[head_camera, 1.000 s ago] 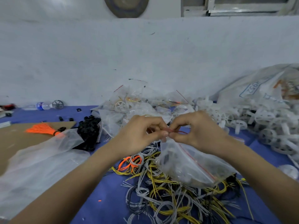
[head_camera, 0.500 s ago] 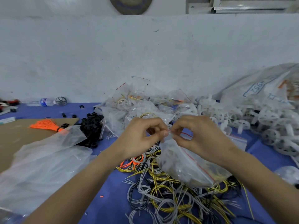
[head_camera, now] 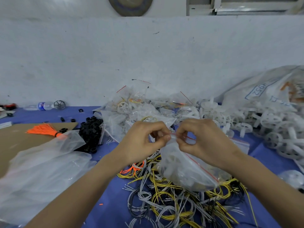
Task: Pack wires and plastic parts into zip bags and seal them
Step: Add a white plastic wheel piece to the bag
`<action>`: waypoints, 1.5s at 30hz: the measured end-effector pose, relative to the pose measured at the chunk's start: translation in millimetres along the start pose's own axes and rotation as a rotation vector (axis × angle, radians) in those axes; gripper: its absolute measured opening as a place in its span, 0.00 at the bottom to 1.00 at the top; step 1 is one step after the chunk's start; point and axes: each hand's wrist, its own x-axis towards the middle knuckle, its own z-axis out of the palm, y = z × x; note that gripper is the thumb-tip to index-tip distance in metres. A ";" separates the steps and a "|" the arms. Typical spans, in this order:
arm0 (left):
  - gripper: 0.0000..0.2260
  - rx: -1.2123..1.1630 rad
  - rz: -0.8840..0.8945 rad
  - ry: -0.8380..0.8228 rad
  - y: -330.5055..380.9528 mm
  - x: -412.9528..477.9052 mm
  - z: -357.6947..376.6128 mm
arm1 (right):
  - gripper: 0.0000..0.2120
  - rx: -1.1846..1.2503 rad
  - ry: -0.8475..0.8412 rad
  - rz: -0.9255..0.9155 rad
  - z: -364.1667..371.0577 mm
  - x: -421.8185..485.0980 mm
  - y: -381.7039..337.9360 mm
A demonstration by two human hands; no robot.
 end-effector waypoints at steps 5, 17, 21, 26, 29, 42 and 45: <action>0.03 0.034 0.005 -0.051 2.1 7.5 1.2 | 0.02 -0.051 0.031 -0.030 -1.7 3.7 1.7; 0.06 0.116 0.087 -0.121 6.5 14.7 -1.7 | 0.02 0.089 -0.032 0.013 -5.1 4.2 8.0; 0.04 0.066 0.043 -0.090 4.4 15.5 -7.4 | 0.04 0.207 -0.074 0.138 -12.5 7.3 15.9; 0.07 0.129 0.044 -0.127 8.5 19.7 -6.8 | 0.02 0.128 -0.055 0.078 -10.9 9.8 10.0; 0.06 0.120 0.048 -0.097 8.8 18.4 -8.8 | 0.03 0.111 -0.085 0.050 -12.3 8.6 12.1; 0.08 0.279 0.131 -0.275 14.0 19.1 -20.9 | 0.05 0.043 -0.068 -0.008 -9.8 2.2 17.2; 0.10 0.337 0.153 -0.307 16.4 20.9 -16.3 | 0.04 0.016 -0.058 -0.039 -5.7 1.6 16.2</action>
